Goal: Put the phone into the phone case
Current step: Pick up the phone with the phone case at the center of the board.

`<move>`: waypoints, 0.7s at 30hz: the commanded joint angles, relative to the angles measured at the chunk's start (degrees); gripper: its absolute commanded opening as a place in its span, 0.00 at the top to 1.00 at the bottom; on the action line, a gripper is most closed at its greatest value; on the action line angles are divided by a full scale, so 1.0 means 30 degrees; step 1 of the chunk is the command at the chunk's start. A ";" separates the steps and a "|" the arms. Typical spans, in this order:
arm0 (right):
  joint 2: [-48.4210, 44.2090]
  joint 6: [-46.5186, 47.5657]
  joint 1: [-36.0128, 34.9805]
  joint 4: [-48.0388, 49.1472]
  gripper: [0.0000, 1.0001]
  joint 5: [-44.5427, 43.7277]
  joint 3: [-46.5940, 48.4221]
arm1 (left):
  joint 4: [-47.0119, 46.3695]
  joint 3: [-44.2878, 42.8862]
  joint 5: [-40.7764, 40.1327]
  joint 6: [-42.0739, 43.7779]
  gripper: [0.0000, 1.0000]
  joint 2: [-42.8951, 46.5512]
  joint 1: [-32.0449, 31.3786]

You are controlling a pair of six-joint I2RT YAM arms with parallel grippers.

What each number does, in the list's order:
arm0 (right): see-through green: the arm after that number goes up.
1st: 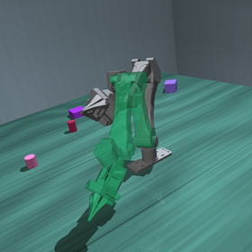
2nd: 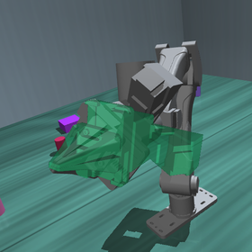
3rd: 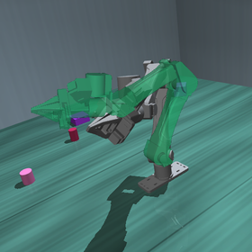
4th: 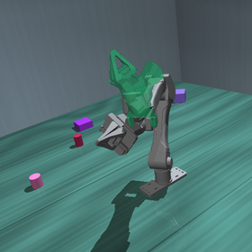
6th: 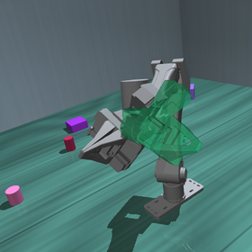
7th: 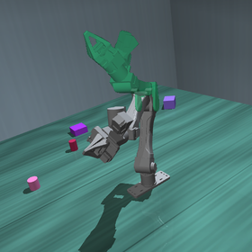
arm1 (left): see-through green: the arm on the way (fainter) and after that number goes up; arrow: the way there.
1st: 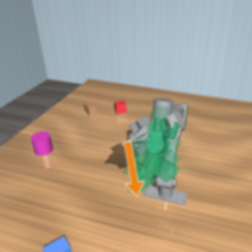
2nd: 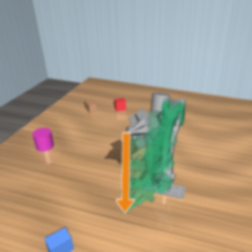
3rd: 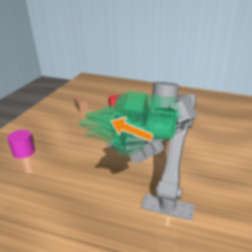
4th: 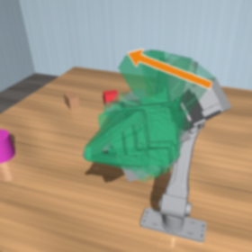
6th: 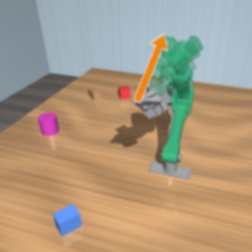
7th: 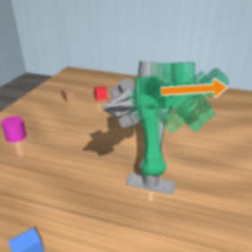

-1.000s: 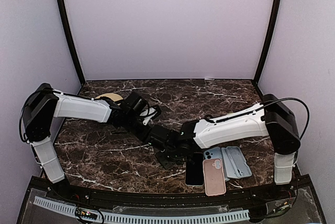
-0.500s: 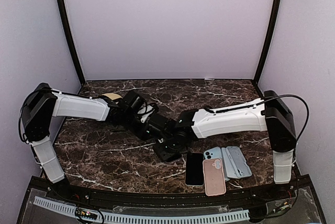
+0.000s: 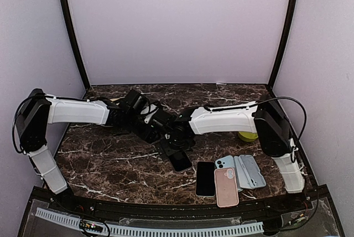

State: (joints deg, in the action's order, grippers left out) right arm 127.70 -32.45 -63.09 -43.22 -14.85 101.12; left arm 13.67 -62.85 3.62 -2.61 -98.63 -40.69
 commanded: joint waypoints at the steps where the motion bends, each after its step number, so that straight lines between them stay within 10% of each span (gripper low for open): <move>1: 0.0738 -0.0245 0.0112 -0.0840 0.05 -0.0212 0.0833 | -0.0273 -0.0056 0.0107 -0.0136 0.26 0.0824 0.0057; 14: -0.0886 -0.1130 0.0112 0.0207 0.47 -0.0961 -0.0393 | -0.0312 -0.0040 0.0299 -0.0116 0.26 0.0847 0.0059; 21: -0.2198 -0.1285 0.0098 0.0804 0.49 -0.0532 -0.0753 | -0.0278 -0.0056 0.0485 -0.0112 0.26 0.0782 0.0071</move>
State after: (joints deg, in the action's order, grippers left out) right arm 127.00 -35.16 -62.94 -43.40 -16.32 99.74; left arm 13.34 -62.85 4.10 -2.68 -98.45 -40.60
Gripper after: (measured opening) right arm 0.768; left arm 0.738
